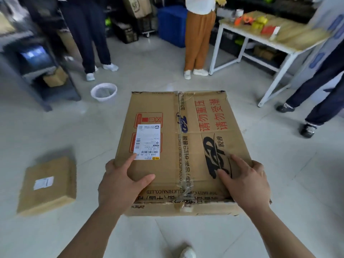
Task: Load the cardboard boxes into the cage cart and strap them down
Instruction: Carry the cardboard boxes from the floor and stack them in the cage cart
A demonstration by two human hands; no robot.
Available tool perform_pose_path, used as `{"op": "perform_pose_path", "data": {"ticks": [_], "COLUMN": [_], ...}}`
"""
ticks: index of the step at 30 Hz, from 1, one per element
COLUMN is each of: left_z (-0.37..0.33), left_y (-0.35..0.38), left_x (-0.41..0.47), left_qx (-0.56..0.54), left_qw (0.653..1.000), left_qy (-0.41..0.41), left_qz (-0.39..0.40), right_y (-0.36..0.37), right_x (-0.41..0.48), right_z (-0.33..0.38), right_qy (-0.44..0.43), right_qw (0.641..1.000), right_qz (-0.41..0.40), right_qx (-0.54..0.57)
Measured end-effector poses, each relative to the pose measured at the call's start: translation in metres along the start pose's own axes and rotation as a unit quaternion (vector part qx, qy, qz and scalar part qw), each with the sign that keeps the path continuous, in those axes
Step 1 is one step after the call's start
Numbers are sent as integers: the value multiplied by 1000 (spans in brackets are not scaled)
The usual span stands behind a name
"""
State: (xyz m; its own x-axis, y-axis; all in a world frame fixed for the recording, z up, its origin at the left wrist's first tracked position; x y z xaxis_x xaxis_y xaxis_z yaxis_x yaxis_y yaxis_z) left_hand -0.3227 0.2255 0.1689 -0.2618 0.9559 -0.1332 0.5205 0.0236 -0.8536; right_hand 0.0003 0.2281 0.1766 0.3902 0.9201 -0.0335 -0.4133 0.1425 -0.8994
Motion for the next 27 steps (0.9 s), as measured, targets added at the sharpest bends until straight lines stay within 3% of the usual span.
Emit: {"op": "perform_pose_path", "data": {"ticks": [6,13,21,27], "left_z": [84,194,297,344], "left_y": [-82,-171,-231,-260], "left_x": [-74,-201,-345,-424], "left_qx": [-19,-19,-20,-20], "left_qw": [991,955,879,791], "left_qy": [-99,-226,-369,-482], "left_qz": [-89,-192,-303,-376], "right_y": [2,26,65,101], "right_x": [-57,-171,-309,-405], "right_z": [95,207,326,420], "right_qy": [-119,-253,-438,-550], "right_qw": [992,961,878,798], "right_qz": [28,110,190,244], "right_qx": [-6,23,35,42]}}
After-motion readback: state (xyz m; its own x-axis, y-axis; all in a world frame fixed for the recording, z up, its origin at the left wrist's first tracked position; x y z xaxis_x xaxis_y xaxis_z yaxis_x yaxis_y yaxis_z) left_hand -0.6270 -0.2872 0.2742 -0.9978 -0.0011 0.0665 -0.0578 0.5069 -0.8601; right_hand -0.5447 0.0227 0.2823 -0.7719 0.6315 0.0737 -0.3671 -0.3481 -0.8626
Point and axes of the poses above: each hand's wrist, its own x-axis towards the middle knuckle, its own y-axis out of the palm, z = x × y, the point moved 3 cm from there along x, towards the middle knuckle, and after that the axes turned 3 degrees about y, right-handed, at the moved point
